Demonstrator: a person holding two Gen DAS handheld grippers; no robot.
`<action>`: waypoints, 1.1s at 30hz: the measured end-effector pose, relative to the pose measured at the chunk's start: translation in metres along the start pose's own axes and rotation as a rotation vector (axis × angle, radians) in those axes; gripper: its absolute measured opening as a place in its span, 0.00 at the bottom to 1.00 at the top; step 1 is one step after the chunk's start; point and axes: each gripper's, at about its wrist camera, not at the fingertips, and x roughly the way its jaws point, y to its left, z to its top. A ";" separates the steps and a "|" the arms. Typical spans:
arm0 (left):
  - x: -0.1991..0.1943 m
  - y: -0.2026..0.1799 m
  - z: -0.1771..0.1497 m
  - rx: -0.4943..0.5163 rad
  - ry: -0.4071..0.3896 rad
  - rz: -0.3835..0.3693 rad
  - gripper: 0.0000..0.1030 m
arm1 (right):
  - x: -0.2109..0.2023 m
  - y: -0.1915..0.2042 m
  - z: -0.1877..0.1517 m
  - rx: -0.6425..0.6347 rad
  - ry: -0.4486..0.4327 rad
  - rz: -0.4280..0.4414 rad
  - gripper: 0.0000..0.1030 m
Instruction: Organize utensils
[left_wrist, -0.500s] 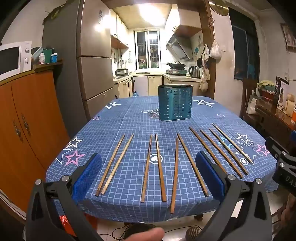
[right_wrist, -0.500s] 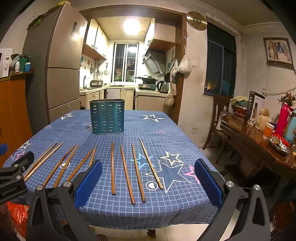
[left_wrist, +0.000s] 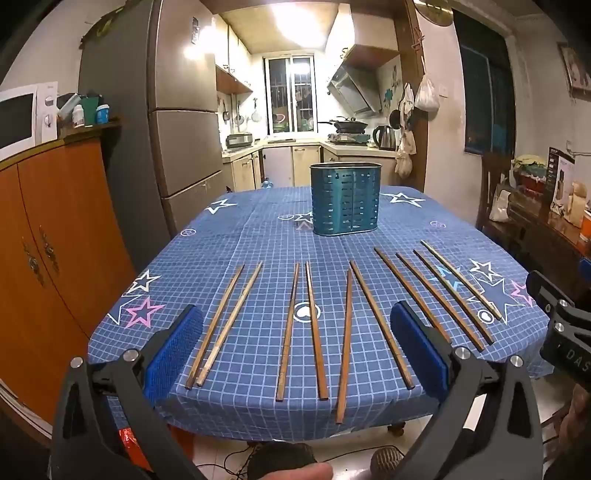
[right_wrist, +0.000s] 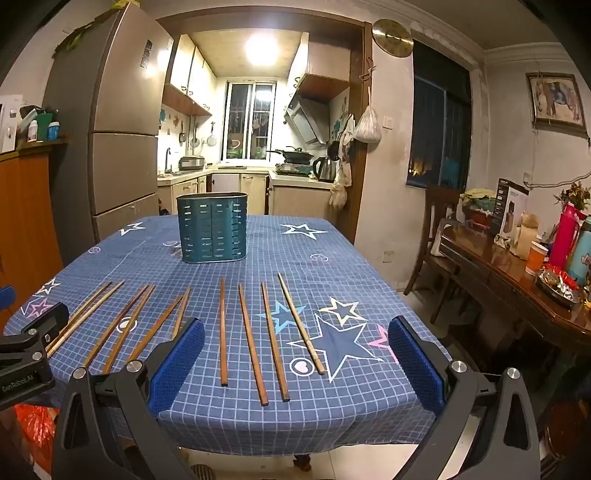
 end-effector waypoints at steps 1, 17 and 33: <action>0.001 0.000 0.000 -0.001 0.001 0.003 0.95 | 0.000 0.000 0.000 -0.001 0.002 0.000 0.97; 0.010 0.005 -0.007 -0.051 0.052 0.010 0.95 | 0.007 0.003 -0.004 0.017 0.025 0.014 0.97; -0.003 0.000 -0.021 -0.089 0.120 -0.095 0.95 | 0.003 -0.002 -0.028 0.180 0.175 0.358 0.97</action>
